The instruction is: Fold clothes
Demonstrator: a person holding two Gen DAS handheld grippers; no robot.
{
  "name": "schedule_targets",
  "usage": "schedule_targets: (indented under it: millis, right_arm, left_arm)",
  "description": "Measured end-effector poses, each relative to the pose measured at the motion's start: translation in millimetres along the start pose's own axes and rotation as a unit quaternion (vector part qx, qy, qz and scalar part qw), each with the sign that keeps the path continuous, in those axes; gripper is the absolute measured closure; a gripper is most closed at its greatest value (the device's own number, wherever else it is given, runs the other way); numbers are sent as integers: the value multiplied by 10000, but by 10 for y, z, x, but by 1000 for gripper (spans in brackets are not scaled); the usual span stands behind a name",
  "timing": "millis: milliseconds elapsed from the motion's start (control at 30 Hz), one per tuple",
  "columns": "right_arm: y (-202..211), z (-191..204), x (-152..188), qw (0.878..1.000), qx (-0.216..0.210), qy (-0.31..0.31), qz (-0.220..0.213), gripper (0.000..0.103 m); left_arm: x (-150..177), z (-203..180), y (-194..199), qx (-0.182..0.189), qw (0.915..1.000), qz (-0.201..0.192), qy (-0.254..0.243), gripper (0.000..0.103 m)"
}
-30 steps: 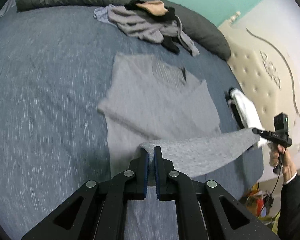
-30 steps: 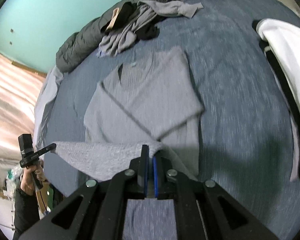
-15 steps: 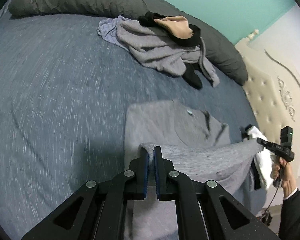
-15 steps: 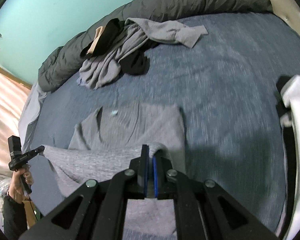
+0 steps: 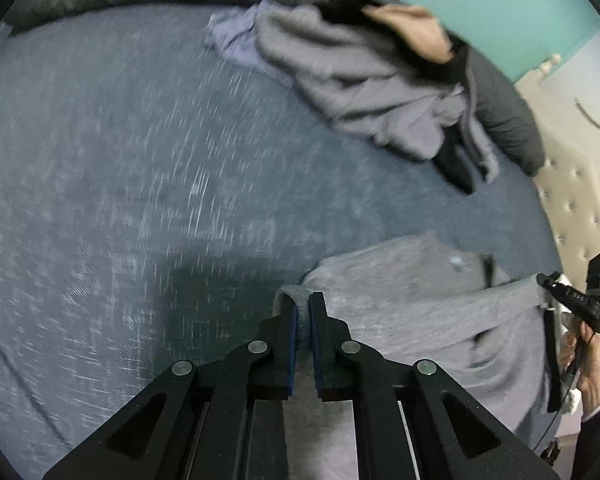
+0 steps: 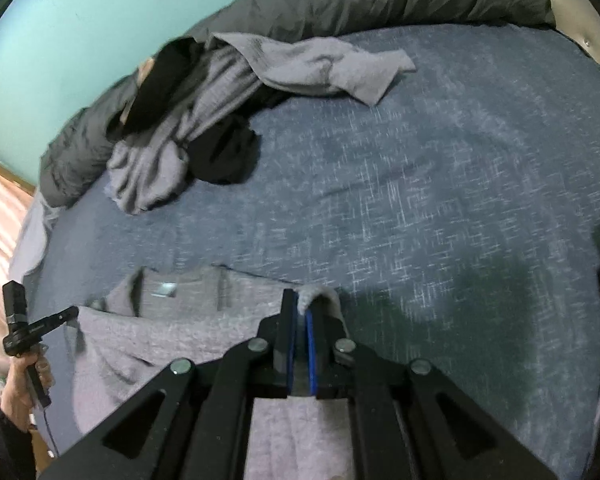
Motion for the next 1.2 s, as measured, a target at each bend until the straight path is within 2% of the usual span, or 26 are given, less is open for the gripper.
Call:
schedule_targets:
  millis: [100, 167, 200, 233, 267, 300, 367, 467, 633, 800, 867, 933, 1000, 1200]
  right_arm:
    - [-41, -28, 49, 9997, 35, 138, -219, 92]
    - [-2, -66, 73, 9992, -80, 222, -318, 88]
    - [24, -98, 81, 9990, -146, 221, -349, 82]
    - [70, -137, 73, 9989, -110, 137, -436, 75]
    - [116, -176, 66, 9986, -76, 52, -523, 50]
    - [194, -217, 55, 9979, -128, -61, -631, 38]
    - [373, -265, 50, 9960, -265, -172, -832, 38]
    - [535, -142, 165, 9948, -288, 323, -918, 38]
    - [541, 238, 705, 9850, -452, 1612, -426, 43]
    - [252, 400, 1104, 9708, -82, 2388, 211, 69]
    - [100, 426, 1200, 9644, 206, 2602, 434, 74]
    - [-54, 424, 1184, 9611, 512, 2661, 537, 76]
    - [-207, 421, 1167, 9568, 814, 2716, 637, 77]
    - [-420, 471, 783, 9626, 1125, 2435, 389, 78]
  left_arm:
    - [138, 20, -112, -99, 9999, -6, -79, 93]
    - [179, 30, -45, -156, 9997, -155, -76, 87]
    - [195, 41, 8, -199, 9995, -254, -59, 81]
    - [205, 62, 62, -227, 9992, -329, -14, 73]
    - [217, 81, 121, -267, 9988, -401, 27, 68]
    - [234, 96, 201, -380, 9983, -450, 28, 60]
    - [266, 75, 333, -563, 9971, -507, -116, 60]
    - [331, -32, 560, -580, 9953, -659, -403, 60]
    - [559, -460, 567, -427, 9911, -440, -1185, 60]
    - [802, -747, 287, -425, 9839, 2, -1733, 60]
    - [849, -773, 173, -453, 9823, 163, -1811, 60]
    - [860, -749, 44, -558, 9809, 305, -1837, 60]
    - [814, -690, -23, -627, 9819, 273, -1768, 60]
    - [533, -547, -140, -879, 9829, 59, -1618, 59]
Point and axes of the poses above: each gripper's, at about its wrist camera, not at the fingertips, and y roughly against the way its jaws point, z to its left, x to its underside, the point moved 2 cm from there along -y, roughly the way its jaws point, and after that the axes turned 14 degrees about -y, right-handed, at the moved point
